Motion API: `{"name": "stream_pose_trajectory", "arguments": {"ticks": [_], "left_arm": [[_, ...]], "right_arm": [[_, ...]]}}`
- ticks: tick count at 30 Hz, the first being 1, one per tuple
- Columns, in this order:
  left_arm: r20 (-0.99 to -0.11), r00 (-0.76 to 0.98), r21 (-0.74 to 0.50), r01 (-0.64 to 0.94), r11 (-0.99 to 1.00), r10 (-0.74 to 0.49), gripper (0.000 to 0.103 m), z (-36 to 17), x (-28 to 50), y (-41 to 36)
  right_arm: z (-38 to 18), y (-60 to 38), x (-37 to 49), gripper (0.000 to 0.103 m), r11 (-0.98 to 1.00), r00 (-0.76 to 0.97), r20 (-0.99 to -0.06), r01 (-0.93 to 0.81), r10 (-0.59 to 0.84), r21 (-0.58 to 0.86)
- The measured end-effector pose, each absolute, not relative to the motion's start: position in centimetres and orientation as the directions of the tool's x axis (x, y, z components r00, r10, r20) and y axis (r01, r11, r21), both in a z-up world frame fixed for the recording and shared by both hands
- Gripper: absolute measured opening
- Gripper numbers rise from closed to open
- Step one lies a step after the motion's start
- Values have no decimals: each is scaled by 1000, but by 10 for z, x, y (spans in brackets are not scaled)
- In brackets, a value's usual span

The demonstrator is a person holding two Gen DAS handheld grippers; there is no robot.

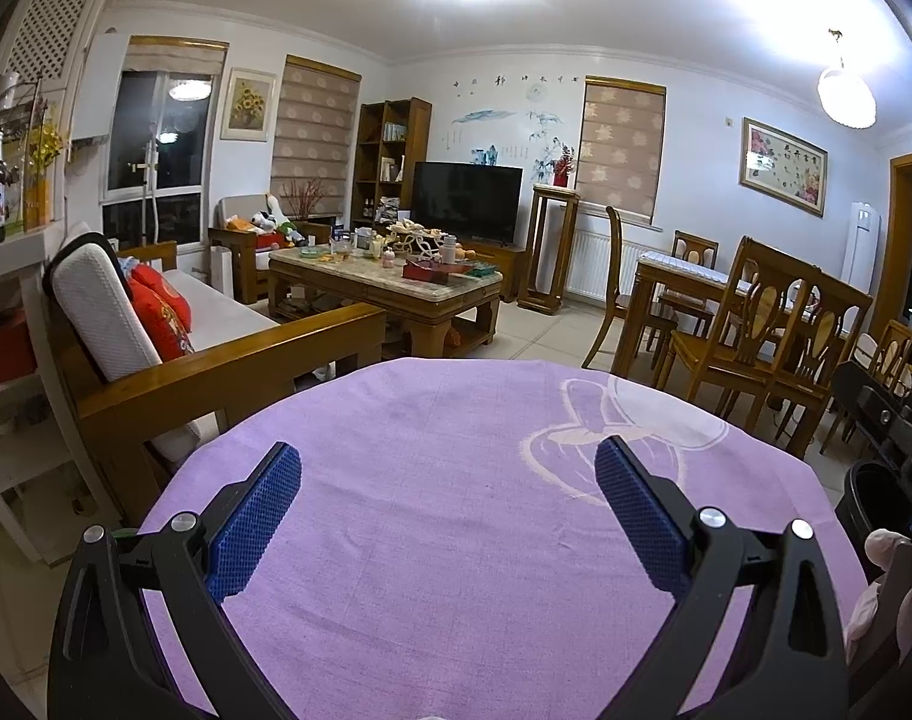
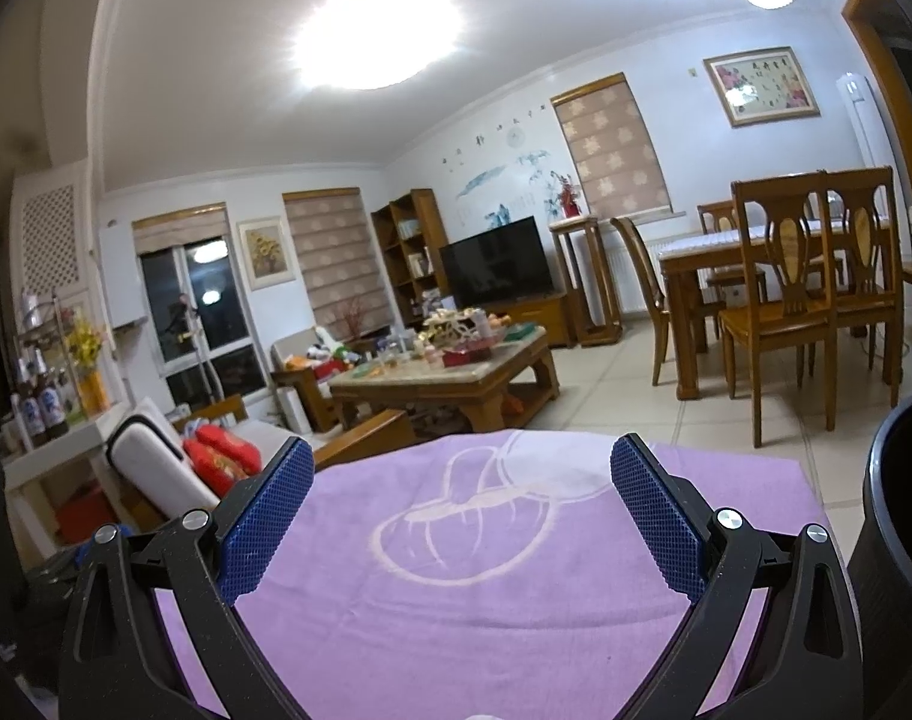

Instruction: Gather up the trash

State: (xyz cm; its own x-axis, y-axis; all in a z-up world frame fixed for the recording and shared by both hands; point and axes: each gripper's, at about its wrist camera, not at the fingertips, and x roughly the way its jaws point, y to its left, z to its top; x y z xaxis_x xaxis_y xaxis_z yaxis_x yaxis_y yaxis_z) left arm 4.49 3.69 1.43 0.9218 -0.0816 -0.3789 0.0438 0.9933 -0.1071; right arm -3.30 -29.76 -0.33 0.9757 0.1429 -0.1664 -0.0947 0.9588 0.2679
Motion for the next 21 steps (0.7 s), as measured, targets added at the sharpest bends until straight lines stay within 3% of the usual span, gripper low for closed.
{"name": "stream_pose_trajectory", "arguments": {"ticks": [21], "left_arm": [[-371,924,-106,52,993,-88,98,15,47,41]], "right_arm": [[-2,-295,-33,98,958,975,-169,-94,143,272]]}}
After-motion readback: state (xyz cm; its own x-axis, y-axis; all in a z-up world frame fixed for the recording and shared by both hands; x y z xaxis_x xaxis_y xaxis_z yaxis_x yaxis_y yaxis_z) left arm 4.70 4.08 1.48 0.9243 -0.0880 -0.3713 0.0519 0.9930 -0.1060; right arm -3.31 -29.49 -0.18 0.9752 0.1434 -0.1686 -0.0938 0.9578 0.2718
